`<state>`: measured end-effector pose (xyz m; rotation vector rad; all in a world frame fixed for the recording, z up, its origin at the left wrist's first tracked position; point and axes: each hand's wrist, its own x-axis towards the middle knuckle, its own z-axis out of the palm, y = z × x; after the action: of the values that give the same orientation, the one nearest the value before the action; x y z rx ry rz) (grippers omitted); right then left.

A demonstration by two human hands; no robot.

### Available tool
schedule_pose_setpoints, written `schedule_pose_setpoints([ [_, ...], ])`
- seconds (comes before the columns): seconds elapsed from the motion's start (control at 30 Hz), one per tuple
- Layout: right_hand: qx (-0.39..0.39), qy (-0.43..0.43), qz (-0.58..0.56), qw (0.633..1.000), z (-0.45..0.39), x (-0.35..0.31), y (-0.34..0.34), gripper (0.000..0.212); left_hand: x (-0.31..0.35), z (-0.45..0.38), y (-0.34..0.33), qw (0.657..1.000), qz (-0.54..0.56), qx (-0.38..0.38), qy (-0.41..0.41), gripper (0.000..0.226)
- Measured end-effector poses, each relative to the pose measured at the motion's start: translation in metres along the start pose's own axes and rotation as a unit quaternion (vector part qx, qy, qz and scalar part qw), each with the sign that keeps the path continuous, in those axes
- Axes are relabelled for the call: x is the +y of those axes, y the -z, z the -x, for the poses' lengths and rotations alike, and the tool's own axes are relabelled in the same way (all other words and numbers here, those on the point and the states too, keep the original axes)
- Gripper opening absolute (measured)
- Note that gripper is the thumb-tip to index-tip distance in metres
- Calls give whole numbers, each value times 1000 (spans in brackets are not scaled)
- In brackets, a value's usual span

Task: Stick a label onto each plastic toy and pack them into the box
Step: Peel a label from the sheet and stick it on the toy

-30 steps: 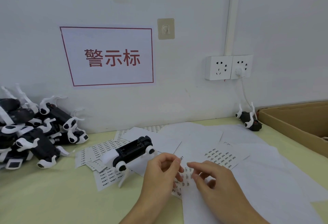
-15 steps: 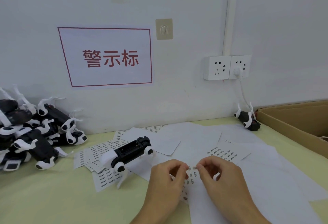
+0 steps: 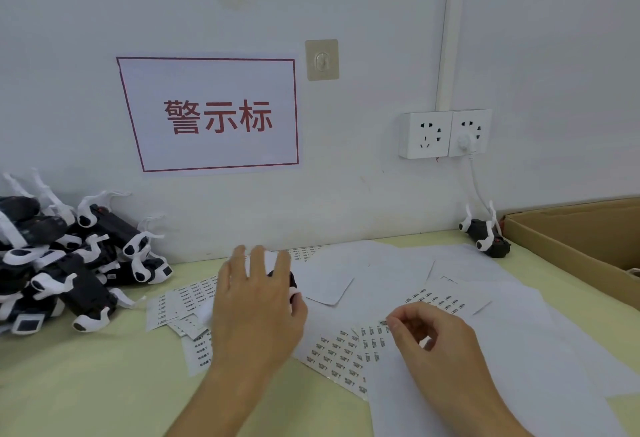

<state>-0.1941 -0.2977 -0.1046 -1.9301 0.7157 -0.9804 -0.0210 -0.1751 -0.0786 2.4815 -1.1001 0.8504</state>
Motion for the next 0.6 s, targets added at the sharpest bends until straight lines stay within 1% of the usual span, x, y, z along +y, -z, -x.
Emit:
schedule_pose_setpoints([
  [0.07, -6, -1, 0, 1000, 0, 0, -1, 23, -13, -3, 0, 989, -62, -124, 54, 68],
  [0.1, -6, -2, 1, 1000, 0, 0, -1, 23, -18, -4, -2, 982, -94, -156, 58, 68],
  [0.13, -6, -3, 2, 1000, 0, 1, -1, 22, -22, -5, -2, 978, -117, -166, 48, 61],
  [0.2, -7, -5, 3, 1000, 0, 1, 0, 22, -25, -6, 2, 975, -146, -168, 28, 37],
  [0.27, -9, -7, 4, 1000, 0, 1, 0, 22, -26, -8, 9, 973, -157, -164, 32, 17],
  [0.33, -10, -12, 1, 1000, -1, 2, 0, 23, -27, -10, 11, 975, -151, -156, 47, 18],
  [0.37, -11, -14, 0, 1000, -1, 2, 0, 23, -27, -11, 12, 980, -124, -146, 60, 20],
  [0.4, -10, -15, -1, 1000, -1, 2, 1, 22, -26, -12, 13, 985, -72, -139, 79, 22],
  [0.43, -9, -15, -2, 1000, -1, 2, 1, 22, -25, -13, 15, 985, 8, -134, 106, 27],
  [0.47, -6, -16, -4, 1000, -1, 3, 2, 21, -23, -14, 18, 975, 105, -140, 135, 37],
  [0.5, -4, -18, -8, 1000, -2, 3, 2, 19, -19, -15, 21, 953, 209, -155, 156, 50],
  [0.53, -1, -22, -12, 1000, -2, 3, 2, 18, -14, -15, 22, 920, 307, -174, 170, 58],
  [0.57, 1, -28, -17, 999, -3, 3, 3, 16, -7, -14, 24, 884, 384, -199, 177, 60],
  [0.6, 4, -35, -23, 999, -3, 4, 3, 15, 1, -11, 23, 848, 444, -226, 180, 56],
])
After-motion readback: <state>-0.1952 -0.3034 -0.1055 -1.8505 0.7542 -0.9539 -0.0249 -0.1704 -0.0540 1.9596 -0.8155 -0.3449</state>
